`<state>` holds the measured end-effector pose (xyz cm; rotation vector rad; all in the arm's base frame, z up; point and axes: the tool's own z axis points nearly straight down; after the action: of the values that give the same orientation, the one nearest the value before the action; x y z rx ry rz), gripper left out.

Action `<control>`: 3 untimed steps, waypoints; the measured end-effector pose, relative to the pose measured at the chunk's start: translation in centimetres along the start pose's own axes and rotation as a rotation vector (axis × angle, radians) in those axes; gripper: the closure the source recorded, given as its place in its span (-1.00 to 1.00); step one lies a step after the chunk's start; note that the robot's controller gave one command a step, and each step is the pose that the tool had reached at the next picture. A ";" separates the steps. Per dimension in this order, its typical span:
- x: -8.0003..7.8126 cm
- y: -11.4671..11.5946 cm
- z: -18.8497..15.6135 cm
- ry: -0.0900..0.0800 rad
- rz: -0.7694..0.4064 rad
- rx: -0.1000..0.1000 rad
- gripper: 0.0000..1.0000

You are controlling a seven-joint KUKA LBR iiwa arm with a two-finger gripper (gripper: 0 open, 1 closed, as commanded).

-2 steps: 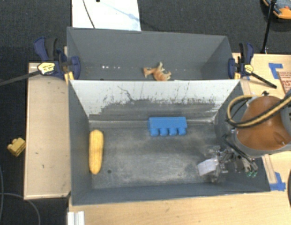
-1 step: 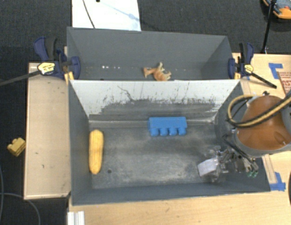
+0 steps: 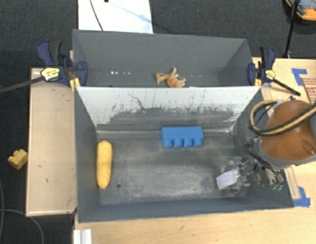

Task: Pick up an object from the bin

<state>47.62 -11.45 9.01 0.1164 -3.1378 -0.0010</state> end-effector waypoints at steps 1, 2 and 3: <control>-0.2 0.0 -1.1 -0.005 0.000 0.001 1.00; -0.1 0.0 -1.9 -0.004 -0.001 0.001 1.00; -0.1 0.0 -2.8 -0.004 -0.002 0.001 1.00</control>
Offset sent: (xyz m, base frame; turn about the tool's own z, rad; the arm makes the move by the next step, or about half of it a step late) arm -0.0001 0.0000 0.0457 0.0000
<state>47.75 -11.47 11.77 0.1195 -3.1420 0.0005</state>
